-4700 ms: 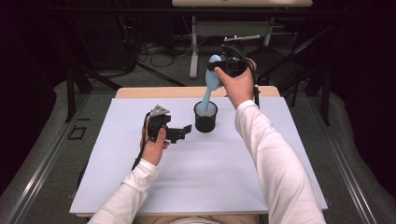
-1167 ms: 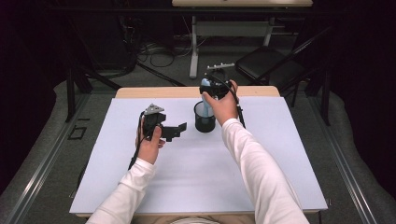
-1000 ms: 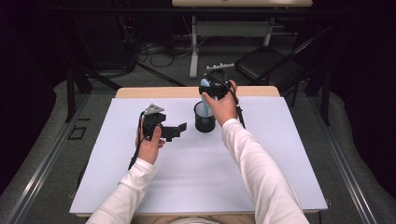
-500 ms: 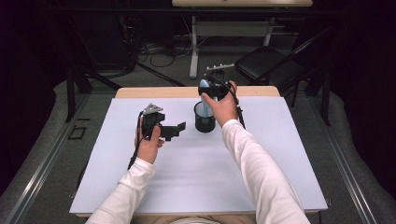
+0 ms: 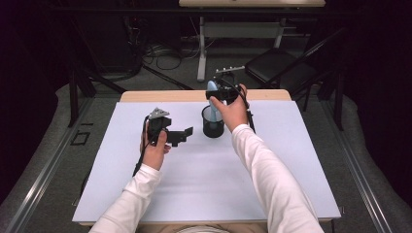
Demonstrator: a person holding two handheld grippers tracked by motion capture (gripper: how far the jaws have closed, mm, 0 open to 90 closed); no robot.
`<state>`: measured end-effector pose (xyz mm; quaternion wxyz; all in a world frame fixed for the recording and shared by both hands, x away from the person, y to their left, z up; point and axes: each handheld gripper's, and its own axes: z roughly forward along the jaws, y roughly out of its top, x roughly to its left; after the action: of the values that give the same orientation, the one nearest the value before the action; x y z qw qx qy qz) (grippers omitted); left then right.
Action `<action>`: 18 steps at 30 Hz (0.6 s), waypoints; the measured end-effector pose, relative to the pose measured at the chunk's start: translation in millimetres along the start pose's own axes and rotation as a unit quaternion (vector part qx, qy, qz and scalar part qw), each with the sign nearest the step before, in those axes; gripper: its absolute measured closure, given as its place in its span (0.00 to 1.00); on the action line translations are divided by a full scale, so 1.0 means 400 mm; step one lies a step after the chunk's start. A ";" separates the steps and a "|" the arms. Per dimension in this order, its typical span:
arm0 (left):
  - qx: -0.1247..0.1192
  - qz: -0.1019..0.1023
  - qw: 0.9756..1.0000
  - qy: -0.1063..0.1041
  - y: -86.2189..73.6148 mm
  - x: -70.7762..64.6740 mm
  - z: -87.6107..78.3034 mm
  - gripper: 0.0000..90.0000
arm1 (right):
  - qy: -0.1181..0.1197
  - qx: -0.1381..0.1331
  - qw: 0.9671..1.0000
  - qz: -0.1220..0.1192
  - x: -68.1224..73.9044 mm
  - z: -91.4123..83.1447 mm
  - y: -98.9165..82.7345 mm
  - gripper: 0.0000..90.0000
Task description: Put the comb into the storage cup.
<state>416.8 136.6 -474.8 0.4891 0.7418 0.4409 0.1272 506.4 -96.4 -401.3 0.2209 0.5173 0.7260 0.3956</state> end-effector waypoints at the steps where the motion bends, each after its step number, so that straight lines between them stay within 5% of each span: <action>1: 0.000 0.000 1.000 0.000 0.000 0.000 0.000 0.01 | 0.000 0.000 1.000 0.001 0.000 0.000 0.000 0.38; 18: -0.001 -0.003 1.000 0.002 0.000 0.000 0.001 0.01 | -0.011 0.010 1.000 0.005 -0.010 0.010 -0.001 0.15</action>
<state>416.8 136.3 -475.0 0.4897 0.7395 0.4438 0.1276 510.7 -98.8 -404.3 0.2215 0.5276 0.7249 0.3835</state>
